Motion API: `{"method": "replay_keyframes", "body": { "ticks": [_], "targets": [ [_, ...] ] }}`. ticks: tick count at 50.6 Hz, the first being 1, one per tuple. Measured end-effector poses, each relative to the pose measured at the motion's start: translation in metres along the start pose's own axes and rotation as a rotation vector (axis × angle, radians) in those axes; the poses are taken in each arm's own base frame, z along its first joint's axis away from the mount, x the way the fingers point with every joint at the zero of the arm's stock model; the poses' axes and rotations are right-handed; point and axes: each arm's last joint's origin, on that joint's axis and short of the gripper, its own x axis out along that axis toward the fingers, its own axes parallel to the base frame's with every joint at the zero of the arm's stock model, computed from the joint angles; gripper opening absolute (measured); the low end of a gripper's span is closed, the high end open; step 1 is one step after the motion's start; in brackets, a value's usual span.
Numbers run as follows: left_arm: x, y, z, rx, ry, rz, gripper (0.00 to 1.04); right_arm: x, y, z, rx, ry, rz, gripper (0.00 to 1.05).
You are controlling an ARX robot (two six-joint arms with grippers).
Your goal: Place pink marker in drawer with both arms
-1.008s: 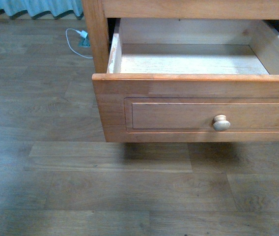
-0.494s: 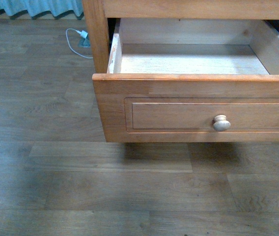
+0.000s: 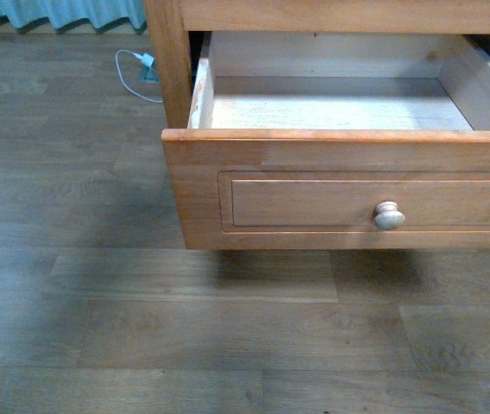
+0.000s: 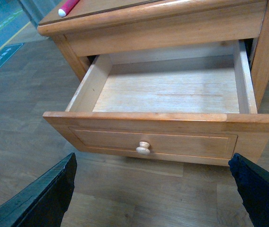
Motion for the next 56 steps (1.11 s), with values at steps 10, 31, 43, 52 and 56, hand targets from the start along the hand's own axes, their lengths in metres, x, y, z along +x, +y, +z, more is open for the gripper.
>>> {"method": "replay_keyframes", "body": {
  "ticks": [10,31,43,52,56],
  "targets": [
    [0.043,-0.012,-0.008,-0.010,0.081,-0.032,0.99,0.000,0.000,0.000,0.000,0.000,0.000,0.96],
    [0.115,-0.039,-0.017,-0.020,0.216,-0.044,0.99,0.000,0.000,0.000,0.000,0.000,0.000,0.96],
    [0.134,-0.051,-0.017,-0.025,0.237,-0.069,0.99,0.000,0.000,0.000,0.000,0.000,0.000,0.96],
    [0.142,-0.057,-0.019,-0.018,0.274,-0.075,0.99,0.000,0.000,0.000,0.000,0.000,0.000,0.96],
    [0.145,-0.058,-0.023,-0.011,0.297,-0.072,0.99,0.000,0.000,0.000,0.000,0.000,0.000,0.96]
  ]
}}
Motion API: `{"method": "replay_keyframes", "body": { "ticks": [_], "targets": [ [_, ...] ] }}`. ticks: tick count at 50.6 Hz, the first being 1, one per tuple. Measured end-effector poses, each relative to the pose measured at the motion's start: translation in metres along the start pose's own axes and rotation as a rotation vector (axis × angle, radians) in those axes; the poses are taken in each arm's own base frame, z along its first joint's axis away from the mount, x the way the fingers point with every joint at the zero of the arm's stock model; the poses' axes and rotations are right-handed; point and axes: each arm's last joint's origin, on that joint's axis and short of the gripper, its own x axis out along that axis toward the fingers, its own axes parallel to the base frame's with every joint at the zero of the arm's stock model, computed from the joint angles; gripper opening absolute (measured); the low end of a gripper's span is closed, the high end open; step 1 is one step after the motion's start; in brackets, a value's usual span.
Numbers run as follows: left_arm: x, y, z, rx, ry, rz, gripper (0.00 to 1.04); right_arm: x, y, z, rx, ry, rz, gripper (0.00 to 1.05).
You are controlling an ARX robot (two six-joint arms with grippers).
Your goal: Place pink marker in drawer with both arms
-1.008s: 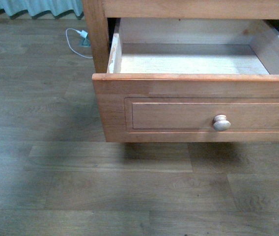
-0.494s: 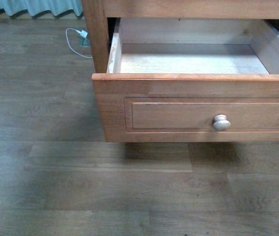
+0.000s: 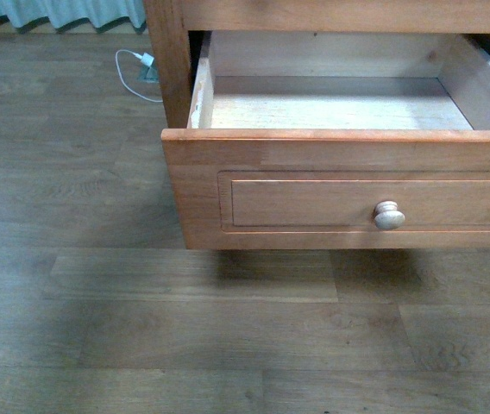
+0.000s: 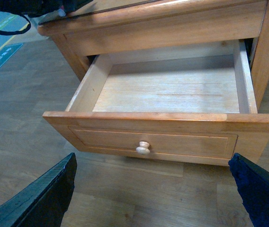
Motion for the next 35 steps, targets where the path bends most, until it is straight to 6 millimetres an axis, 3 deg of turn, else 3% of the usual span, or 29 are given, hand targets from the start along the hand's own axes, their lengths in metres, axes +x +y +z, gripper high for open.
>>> {"method": "replay_keyframes", "body": {
  "ticks": [25,35],
  "targets": [
    [0.0020,-0.0021,0.0005,0.028,0.029,0.005,0.98,0.0000,0.0000,0.0000,0.000,0.000,0.000,0.96],
    [0.0021,0.0012,-0.0003,0.032,0.039,0.028,0.68,0.0000,0.0000,0.0000,0.000,0.000,0.000,0.96]
  ]
}}
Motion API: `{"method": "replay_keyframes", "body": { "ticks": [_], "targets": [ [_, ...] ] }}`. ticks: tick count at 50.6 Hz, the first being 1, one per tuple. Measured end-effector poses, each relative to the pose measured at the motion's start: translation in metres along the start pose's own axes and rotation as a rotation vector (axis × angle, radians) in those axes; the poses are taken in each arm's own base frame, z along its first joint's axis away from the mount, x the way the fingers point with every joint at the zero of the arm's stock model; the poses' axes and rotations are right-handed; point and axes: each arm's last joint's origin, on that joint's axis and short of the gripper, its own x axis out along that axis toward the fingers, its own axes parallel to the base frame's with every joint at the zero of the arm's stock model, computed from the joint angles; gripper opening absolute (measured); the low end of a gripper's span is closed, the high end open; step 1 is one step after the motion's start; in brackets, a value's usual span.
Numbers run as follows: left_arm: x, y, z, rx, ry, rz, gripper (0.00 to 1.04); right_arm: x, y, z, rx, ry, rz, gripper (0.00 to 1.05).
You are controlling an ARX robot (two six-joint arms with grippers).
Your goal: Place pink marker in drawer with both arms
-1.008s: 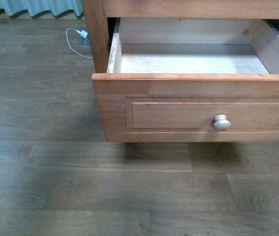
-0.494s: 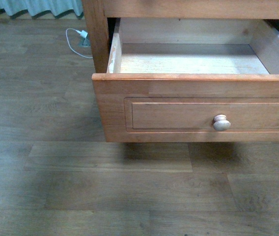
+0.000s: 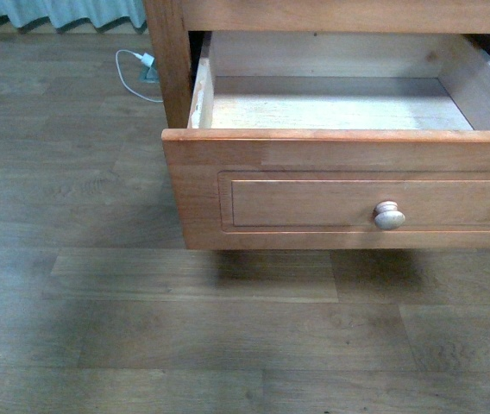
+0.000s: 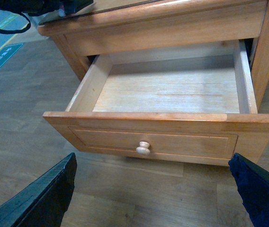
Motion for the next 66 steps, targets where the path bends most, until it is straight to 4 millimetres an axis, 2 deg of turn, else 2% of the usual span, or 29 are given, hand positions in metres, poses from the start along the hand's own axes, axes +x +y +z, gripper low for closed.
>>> {"method": "replay_keyframes", "body": {
  "ticks": [4,10,16,18,23,29,35,42,49,58,66],
  "targets": [
    [0.000,0.004,0.000,-0.003,0.000,0.010,0.52,0.000,0.000,0.000,0.000,0.000,0.000,0.96],
    [0.001,0.008,-0.001,-0.007,0.002,0.019,0.35,0.000,0.000,0.000,0.000,0.000,0.000,0.96],
    [-0.001,0.011,-0.001,-0.013,-0.007,0.019,0.18,0.000,0.000,0.000,0.000,0.000,0.000,0.96],
    [-0.002,0.011,-0.002,-0.015,-0.014,0.010,0.15,0.000,0.000,0.000,0.000,0.000,0.000,0.96],
    [-0.005,0.011,-0.004,-0.015,-0.034,-0.015,0.15,0.000,0.000,0.000,0.000,0.000,0.000,0.96],
    [-0.019,0.008,-0.008,-0.009,-0.104,-0.138,0.15,0.000,0.000,0.000,0.000,0.000,0.000,0.96],
    [-0.041,0.003,-0.005,0.023,-0.166,-0.251,0.15,0.000,0.000,0.000,0.000,0.000,0.000,0.96],
    [-0.077,-0.005,0.000,0.098,-0.230,-0.393,0.15,0.000,0.000,0.000,0.000,0.000,0.000,0.96],
    [-0.097,-0.017,-0.010,0.182,-0.241,-0.490,0.15,0.000,0.000,0.000,0.000,0.000,0.000,0.96],
    [-0.091,-0.044,-0.055,0.264,-0.143,-0.545,0.15,0.000,0.000,0.000,0.000,0.000,0.000,0.96],
    [-0.065,-0.055,-0.073,0.274,-0.096,-0.523,0.15,0.000,0.000,0.000,0.000,0.000,0.002,0.96]
  ]
}}
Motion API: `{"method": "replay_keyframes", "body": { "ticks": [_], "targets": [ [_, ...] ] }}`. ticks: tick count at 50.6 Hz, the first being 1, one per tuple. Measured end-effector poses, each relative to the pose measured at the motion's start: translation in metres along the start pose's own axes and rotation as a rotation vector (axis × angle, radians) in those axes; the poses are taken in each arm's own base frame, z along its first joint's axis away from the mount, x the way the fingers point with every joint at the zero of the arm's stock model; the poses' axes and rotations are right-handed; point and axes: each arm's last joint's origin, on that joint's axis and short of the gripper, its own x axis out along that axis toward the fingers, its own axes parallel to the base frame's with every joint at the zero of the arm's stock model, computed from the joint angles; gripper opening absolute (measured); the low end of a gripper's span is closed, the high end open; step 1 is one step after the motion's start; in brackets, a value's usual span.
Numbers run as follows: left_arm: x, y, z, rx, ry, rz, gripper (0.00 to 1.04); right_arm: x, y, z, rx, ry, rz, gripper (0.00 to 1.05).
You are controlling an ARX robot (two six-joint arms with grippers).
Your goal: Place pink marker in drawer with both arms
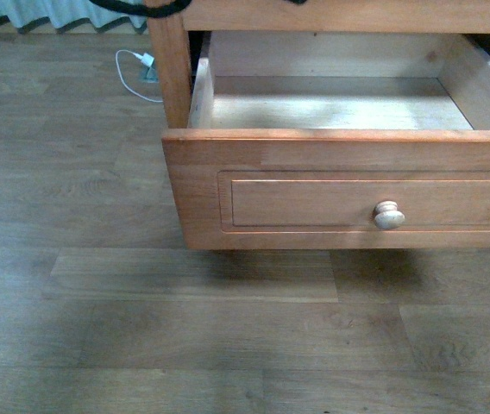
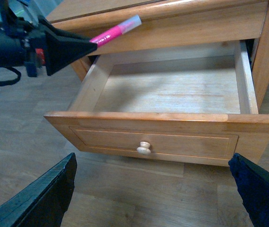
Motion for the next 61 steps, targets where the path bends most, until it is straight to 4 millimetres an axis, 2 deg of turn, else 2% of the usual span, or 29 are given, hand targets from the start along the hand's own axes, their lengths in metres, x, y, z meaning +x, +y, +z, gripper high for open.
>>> {"method": "replay_keyframes", "body": {
  "ticks": [11,18,24,30,32,37,42,48,55,61],
  "targets": [
    [0.027,0.006,-0.022,-0.031,0.046,0.047,0.15,0.000,0.000,0.000,0.001,0.000,-0.001,0.96],
    [0.031,0.008,-0.022,-0.036,0.032,0.062,0.42,0.000,0.000,0.000,0.000,0.000,-0.001,0.96],
    [0.022,0.008,-0.015,-0.043,0.002,0.104,0.69,0.000,0.000,0.000,0.000,0.000,-0.001,0.96],
    [-0.008,0.005,-0.007,-0.053,-0.027,0.211,0.96,0.000,0.000,0.000,0.001,0.000,-0.001,0.96],
    [-0.016,0.004,-0.005,-0.051,-0.040,0.236,1.00,0.000,0.000,0.000,0.001,0.000,-0.001,0.96],
    [-0.041,0.002,0.001,-0.046,-0.078,0.315,0.98,0.000,0.000,0.000,0.001,0.000,-0.001,0.96],
    [-0.084,-0.004,0.005,-0.036,-0.135,0.437,0.99,0.000,0.000,0.000,0.001,0.000,-0.001,0.96],
    [-0.124,-0.011,0.002,-0.046,-0.183,0.525,0.99,0.000,0.000,0.000,0.001,0.000,0.000,0.96],
    [-0.167,-0.024,-0.013,-0.087,-0.215,0.623,0.99,0.000,0.000,0.000,0.001,0.000,-0.001,0.96],
    [-0.198,-0.037,-0.038,-0.159,-0.210,0.697,0.99,0.000,0.000,0.000,0.001,0.000,-0.001,0.96]
  ]
}}
